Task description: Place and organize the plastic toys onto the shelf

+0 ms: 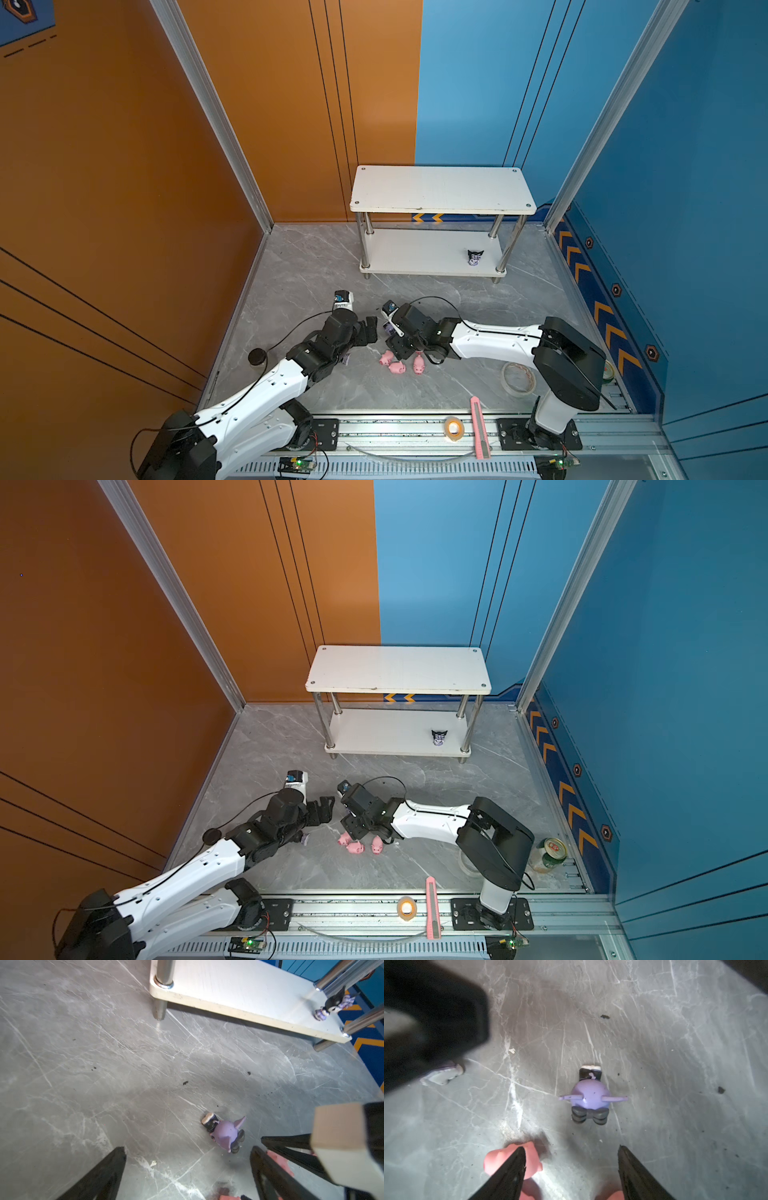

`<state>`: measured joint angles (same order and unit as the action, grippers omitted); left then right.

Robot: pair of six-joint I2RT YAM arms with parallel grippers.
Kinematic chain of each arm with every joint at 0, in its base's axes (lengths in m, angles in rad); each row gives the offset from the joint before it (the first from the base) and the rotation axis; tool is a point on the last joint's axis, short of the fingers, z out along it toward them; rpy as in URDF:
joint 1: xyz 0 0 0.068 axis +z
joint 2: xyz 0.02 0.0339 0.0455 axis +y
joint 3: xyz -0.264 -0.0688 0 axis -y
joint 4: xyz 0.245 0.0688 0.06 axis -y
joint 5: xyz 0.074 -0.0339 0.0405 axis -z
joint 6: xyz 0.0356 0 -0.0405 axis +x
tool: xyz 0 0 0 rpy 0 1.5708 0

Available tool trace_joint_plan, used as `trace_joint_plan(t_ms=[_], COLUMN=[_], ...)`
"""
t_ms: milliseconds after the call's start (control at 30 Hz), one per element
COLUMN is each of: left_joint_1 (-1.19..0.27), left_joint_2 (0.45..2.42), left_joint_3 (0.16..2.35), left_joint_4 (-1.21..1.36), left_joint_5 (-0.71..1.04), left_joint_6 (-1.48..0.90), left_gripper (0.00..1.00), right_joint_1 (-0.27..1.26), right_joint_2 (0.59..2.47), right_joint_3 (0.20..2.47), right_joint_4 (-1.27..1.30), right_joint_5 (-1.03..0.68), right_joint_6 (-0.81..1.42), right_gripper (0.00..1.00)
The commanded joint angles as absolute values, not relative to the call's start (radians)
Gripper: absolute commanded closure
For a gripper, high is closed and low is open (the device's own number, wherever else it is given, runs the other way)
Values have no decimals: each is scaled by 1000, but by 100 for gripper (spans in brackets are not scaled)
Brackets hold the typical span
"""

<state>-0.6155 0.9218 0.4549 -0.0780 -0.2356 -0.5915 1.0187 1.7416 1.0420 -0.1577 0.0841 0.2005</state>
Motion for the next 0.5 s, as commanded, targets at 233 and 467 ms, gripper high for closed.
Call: trace_joint_plan(t_ms=[233, 467], left_joint_1=[-528, -510], left_joint_2=[741, 741], left_joint_3=[429, 411], left_joint_4=[-228, -211], left_joint_5=[-219, -202], left_joint_6=[-585, -589], left_gripper=[3, 2], right_joint_1=[951, 942], right_joint_2=[1901, 1921], right_joint_3=[1162, 1171], right_joint_4=[-136, -100], right_joint_5=[20, -6], right_joint_6=[93, 86], right_gripper=[0, 0])
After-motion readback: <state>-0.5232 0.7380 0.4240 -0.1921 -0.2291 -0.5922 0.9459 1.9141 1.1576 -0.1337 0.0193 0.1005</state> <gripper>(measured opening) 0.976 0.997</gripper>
